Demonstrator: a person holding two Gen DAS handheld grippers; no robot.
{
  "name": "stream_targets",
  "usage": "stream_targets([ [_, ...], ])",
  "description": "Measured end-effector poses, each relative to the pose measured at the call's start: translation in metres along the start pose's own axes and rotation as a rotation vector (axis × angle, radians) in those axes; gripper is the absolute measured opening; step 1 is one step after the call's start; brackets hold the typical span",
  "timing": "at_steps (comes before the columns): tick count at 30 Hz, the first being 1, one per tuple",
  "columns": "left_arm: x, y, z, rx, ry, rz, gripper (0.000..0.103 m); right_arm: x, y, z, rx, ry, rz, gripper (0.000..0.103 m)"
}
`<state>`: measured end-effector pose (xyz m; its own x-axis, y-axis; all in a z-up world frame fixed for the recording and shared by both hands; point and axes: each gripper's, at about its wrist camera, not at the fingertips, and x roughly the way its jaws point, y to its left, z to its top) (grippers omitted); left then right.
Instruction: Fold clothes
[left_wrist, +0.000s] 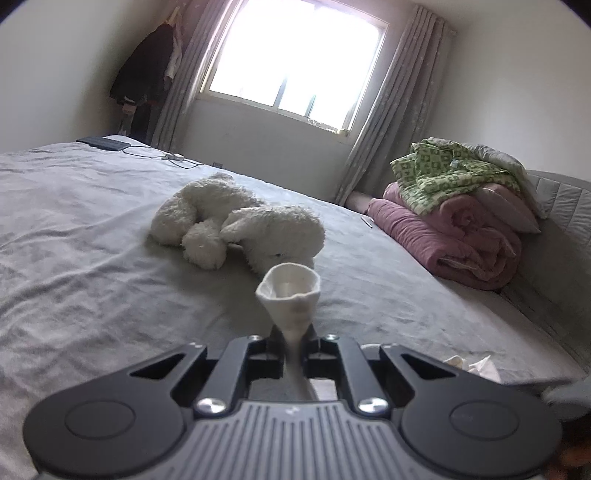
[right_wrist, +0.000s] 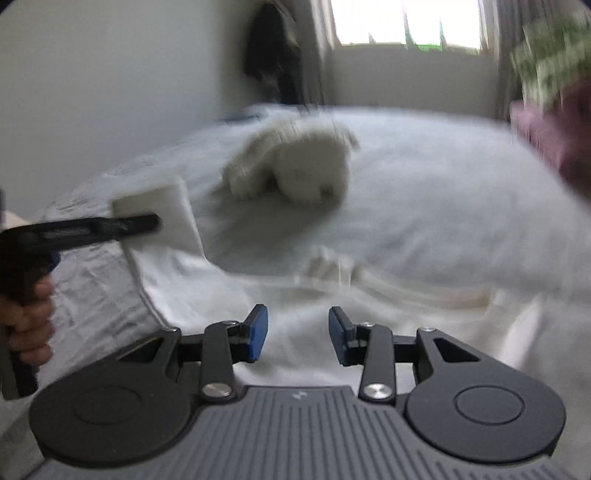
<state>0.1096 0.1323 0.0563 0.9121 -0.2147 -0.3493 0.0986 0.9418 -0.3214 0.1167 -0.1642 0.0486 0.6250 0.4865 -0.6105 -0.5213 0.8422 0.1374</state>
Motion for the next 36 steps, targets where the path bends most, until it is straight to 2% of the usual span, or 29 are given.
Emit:
stream_targets([
  [5,-0.001,0.001,0.0,0.0,-0.012,0.004,0.007,0.02,0.012,-0.012,-0.051,0.03,-0.051,0.041],
  [8,-0.001,0.004,0.001,-0.014,-0.016,0.004,0.007,0.023,0.009,-0.01,-0.037,0.032,-0.063,0.035],
  [10,-0.001,0.004,0.001,-0.017,-0.017,0.003,0.007,0.025,0.007,-0.009,-0.027,0.033,-0.071,0.014],
  [13,-0.001,0.003,0.0,-0.011,-0.015,0.003,0.007,0.027,0.005,-0.007,-0.013,0.036,-0.083,0.001],
  [14,-0.001,0.003,0.0,-0.011,-0.014,0.002,0.007,0.028,0.004,-0.007,-0.008,0.036,-0.087,0.0],
  [17,-0.001,0.001,0.0,-0.004,-0.015,-0.002,0.007,0.031,0.001,-0.005,0.006,0.038,-0.098,0.0],
  [19,-0.001,0.0,0.001,-0.005,-0.019,-0.003,0.007,0.02,-0.003,0.001,0.05,0.045,-0.074,0.0],
  [20,-0.002,-0.001,0.002,-0.005,-0.024,-0.005,0.007,0.014,-0.004,0.004,0.074,0.049,-0.06,0.006],
  [21,-0.003,-0.001,0.004,-0.005,-0.03,-0.007,0.007,0.008,-0.006,0.008,0.097,0.053,-0.047,0.016],
  [23,-0.006,-0.003,0.006,-0.005,-0.042,-0.011,0.007,-0.014,-0.013,0.008,0.189,0.008,-0.02,0.016],
  [25,-0.008,-0.008,0.011,-0.004,-0.057,-0.024,0.007,-0.042,-0.023,0.0,0.279,-0.015,-0.004,0.017],
  [30,-0.009,-0.032,0.018,0.031,-0.085,-0.078,0.007,-0.11,-0.046,-0.046,0.443,-0.02,0.069,0.017],
  [36,0.0,-0.089,0.018,0.125,-0.086,-0.17,0.008,-0.142,-0.062,-0.075,0.494,-0.027,0.031,0.017],
])
